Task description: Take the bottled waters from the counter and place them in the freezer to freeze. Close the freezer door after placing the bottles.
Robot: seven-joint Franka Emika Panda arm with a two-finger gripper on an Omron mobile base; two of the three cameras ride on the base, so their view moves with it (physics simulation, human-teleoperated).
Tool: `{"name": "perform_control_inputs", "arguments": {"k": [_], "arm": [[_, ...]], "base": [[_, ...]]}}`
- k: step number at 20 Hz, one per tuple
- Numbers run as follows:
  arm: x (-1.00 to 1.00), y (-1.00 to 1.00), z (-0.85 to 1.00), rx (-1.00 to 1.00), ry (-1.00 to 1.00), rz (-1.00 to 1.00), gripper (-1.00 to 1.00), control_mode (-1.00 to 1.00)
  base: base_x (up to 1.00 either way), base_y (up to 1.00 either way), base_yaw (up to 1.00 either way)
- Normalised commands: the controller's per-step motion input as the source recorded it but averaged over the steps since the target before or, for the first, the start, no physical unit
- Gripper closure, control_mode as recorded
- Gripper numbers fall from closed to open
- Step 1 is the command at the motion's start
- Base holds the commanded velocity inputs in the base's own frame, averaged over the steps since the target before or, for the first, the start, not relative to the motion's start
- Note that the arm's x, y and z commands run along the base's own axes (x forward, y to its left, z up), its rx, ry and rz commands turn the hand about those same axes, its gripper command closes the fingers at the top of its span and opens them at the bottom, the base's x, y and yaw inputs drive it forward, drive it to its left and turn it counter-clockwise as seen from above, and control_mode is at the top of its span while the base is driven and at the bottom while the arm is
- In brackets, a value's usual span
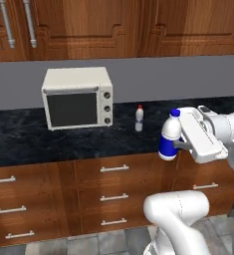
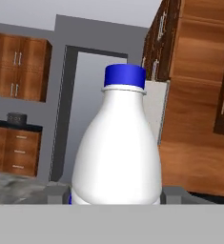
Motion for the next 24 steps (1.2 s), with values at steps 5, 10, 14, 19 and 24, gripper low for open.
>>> {"name": "perform_control_inputs", "arguments": {"k": [5,10,14,19,24], "arm": [[0.00,0.00,0.00,0.00,0.00,0.00,1.00,1.00],[0.00,0.00,0.00,0.00,0.00,0.00,1.00,1.00],[0.00,0.00,0.00,0.00,0.00,0.00,1.00,1.00],[0.00,0.00,0.00,0.00,0.00,0.00,1.00,1.00],[0.00,0.00,0.00,0.00,0.00,0.00,1.00,1.00]], "base": [[-0.48,0.70,0.25],[-0.40,0.67,0.25],[-0.37,0.58,0.28],[-0.53,0.86,0.23],[-0.34,1.00,0.15]]}}
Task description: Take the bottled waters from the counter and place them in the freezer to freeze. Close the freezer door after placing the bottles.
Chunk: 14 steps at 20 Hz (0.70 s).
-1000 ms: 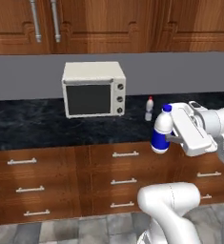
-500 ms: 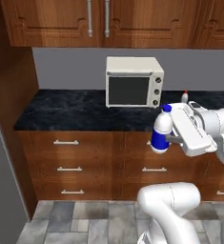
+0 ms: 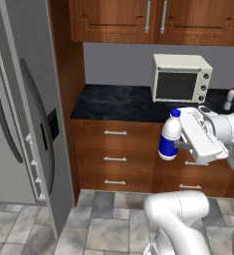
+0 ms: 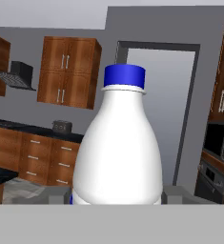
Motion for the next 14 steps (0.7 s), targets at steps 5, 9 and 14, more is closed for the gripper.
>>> {"name": "perform_control_inputs", "arguments": {"k": [5,9,14], "arm": [[0.00,0.00,0.00,0.00,0.00,0.00,1.00,1.00],[0.00,0.00,0.00,0.00,0.00,0.00,1.00,1.00],[0.00,0.00,0.00,0.00,0.00,0.00,1.00,1.00]], "base": [[-0.06,1.00,0.05],[-0.10,1.00,0.00],[-0.27,1.00,0.00]]}}
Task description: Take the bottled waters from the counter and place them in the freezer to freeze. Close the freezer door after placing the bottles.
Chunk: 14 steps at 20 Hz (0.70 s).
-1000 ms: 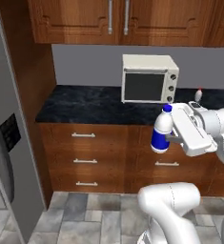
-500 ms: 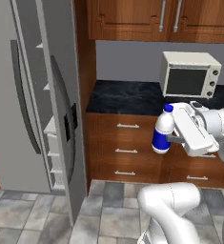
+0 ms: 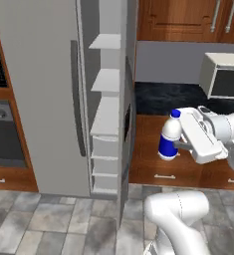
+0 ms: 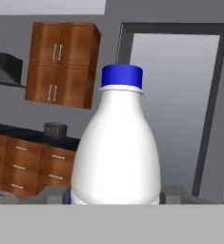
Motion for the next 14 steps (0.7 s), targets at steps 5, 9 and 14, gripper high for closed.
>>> {"name": "perform_control_inputs", "arguments": {"k": [5,9,14], "arm": [[0.00,0.00,0.00,0.00,0.00,0.00,1.00,1.00],[0.00,0.00,0.00,0.00,0.00,0.00,1.00,1.00],[0.00,0.00,0.00,0.00,0.00,0.00,1.00,1.00]], "base": [[-0.27,1.00,-0.06],[-0.03,0.92,-0.24],[0.18,0.77,-0.53]]}}
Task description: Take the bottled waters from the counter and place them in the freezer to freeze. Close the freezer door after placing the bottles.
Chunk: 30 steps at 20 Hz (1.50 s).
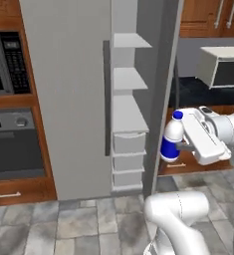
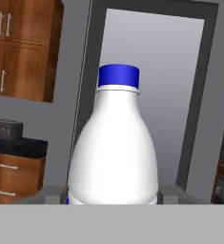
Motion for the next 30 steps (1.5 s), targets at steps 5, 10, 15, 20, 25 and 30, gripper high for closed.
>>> {"name": "perform_control_inputs", "arguments": {"k": [5,10,15,20,25,30], "arm": [[0.00,0.00,0.00,0.00,0.00,0.00,1.00,1.00],[0.00,0.00,0.00,0.00,0.00,0.00,1.00,1.00],[0.00,0.00,0.00,0.00,0.00,0.00,1.00,1.00],[0.00,0.00,0.00,0.00,0.00,0.00,1.00,1.00],[0.00,0.00,0.00,0.00,0.00,0.00,1.00,1.00],[0.00,0.00,0.00,0.00,0.00,0.00,1.00,1.00]], "base": [[0.04,0.93,-0.61],[0.20,0.86,-0.62],[0.36,0.93,-0.55],[0.35,0.80,-0.55],[0.51,0.71,-0.57],[0.54,0.69,-0.32]]}}
